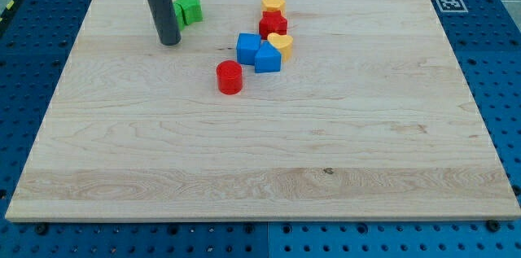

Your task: Point at the blue cube

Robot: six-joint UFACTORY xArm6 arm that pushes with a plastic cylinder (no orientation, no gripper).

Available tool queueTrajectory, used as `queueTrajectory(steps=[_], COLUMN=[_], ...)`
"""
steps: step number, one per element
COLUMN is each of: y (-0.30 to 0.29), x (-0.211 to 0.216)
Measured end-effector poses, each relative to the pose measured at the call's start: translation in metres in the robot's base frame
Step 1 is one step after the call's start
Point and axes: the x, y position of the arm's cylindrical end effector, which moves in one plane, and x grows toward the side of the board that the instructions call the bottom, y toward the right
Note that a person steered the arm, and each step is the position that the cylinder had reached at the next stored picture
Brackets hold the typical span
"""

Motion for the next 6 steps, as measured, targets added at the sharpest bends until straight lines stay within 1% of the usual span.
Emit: queueTrajectory(steps=[1, 2, 4, 6], y=[0.018, 0.025, 0.058, 0.099], x=[-0.028, -0.023, 0.005, 0.012])
